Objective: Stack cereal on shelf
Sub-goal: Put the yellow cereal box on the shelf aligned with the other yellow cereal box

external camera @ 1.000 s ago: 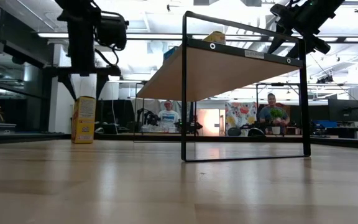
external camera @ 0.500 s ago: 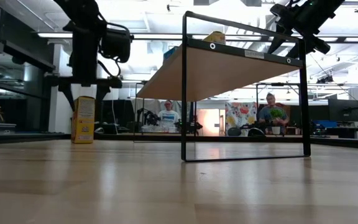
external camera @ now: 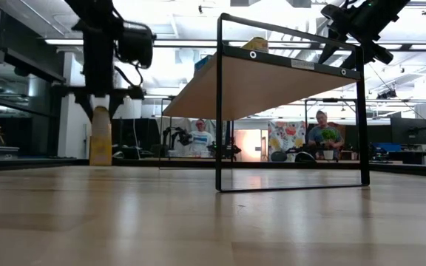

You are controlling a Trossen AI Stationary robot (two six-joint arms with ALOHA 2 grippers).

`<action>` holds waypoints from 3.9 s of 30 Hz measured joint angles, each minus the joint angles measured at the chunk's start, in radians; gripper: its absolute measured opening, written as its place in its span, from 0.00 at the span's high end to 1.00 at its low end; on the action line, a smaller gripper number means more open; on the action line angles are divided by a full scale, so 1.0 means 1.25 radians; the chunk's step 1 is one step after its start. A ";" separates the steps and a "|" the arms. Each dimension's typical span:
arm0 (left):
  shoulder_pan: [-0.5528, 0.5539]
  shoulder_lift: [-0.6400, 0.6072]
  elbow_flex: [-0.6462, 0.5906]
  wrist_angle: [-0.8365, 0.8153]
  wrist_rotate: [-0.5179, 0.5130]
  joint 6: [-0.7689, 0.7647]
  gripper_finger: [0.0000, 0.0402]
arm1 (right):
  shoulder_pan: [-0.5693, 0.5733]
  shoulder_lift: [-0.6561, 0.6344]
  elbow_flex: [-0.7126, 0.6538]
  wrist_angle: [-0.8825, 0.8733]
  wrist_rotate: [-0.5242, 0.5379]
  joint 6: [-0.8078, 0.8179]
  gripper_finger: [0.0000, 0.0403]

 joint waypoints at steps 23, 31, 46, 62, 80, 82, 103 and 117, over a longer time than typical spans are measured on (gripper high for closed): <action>-0.400 0.026 0.556 -0.134 0.140 0.596 0.76 | 0.000 0.000 0.000 0.001 -0.007 0.082 0.40; -0.383 0.198 0.673 -0.030 0.038 0.814 0.69 | 0.000 0.000 0.000 0.001 -0.007 0.110 0.40; -0.322 0.224 0.676 -0.010 0.121 0.852 0.56 | 0.001 0.000 0.000 0.006 -0.006 0.137 0.40; -0.302 0.193 0.672 0.005 0.162 0.879 0.44 | 0.001 0.000 0.000 0.006 -0.006 0.134 0.40; -0.305 -0.060 0.529 0.140 -0.025 0.947 0.57 | 0.001 0.000 0.000 0.007 -0.006 0.134 0.40; -0.334 -0.098 0.447 0.227 -0.033 0.942 0.66 | 0.001 0.000 0.000 0.006 -0.006 0.134 0.40; -0.519 -0.217 0.012 0.639 0.057 0.787 1.00 | 0.001 0.000 0.000 0.012 -0.002 0.021 0.65; -0.471 -0.028 -0.097 1.047 0.148 0.769 1.00 | -0.044 -0.002 0.000 0.031 -0.003 -0.116 0.98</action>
